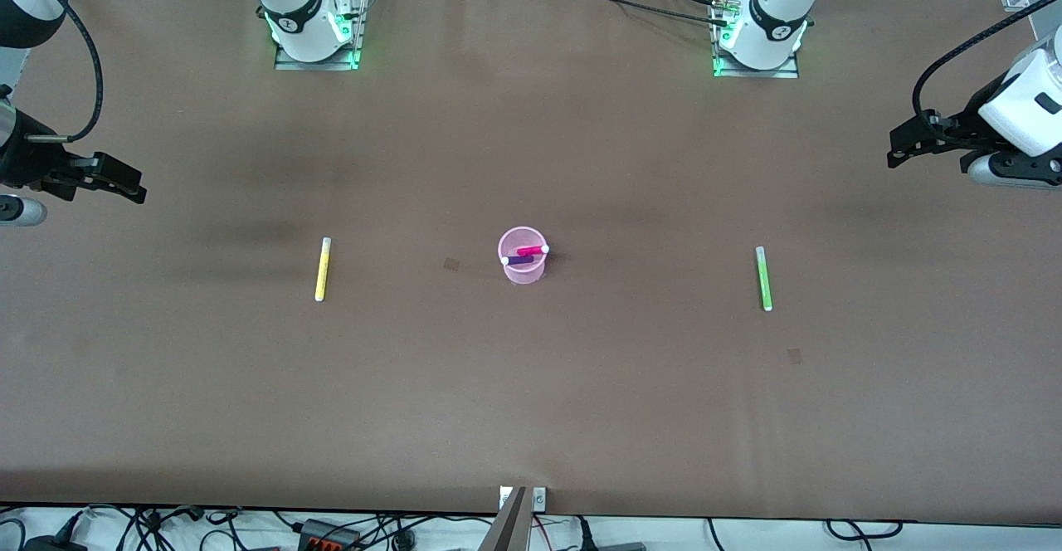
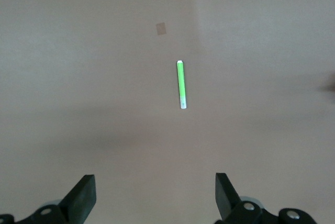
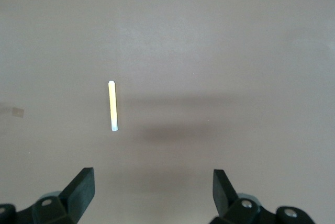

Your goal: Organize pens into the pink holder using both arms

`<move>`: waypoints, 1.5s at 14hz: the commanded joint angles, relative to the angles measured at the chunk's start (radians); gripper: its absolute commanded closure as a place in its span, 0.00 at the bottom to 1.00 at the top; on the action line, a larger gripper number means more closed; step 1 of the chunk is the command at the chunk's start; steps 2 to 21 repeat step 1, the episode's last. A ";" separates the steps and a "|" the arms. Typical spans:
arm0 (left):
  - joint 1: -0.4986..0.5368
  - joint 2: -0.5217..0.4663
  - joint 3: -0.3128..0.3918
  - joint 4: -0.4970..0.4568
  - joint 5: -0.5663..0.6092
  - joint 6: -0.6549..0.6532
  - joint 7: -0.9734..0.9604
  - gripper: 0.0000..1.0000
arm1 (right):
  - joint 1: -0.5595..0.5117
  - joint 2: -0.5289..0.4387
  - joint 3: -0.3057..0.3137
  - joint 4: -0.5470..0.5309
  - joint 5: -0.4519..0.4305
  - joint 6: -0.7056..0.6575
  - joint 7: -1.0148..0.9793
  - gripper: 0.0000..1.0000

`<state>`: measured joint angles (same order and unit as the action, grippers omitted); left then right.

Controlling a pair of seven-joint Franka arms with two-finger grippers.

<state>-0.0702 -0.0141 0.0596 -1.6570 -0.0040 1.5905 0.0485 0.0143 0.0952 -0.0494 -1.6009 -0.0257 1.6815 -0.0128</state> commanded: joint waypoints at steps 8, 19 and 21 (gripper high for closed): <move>0.003 -0.018 0.002 -0.010 0.002 0.006 0.019 0.00 | -0.004 -0.014 0.006 -0.004 -0.010 -0.003 -0.001 0.00; 0.003 -0.018 0.002 -0.010 0.002 0.006 0.019 0.00 | -0.004 -0.014 0.006 -0.004 -0.010 -0.003 -0.001 0.00; 0.003 -0.018 0.002 -0.010 0.002 0.006 0.019 0.00 | -0.004 -0.014 0.006 -0.004 -0.010 -0.003 -0.001 0.00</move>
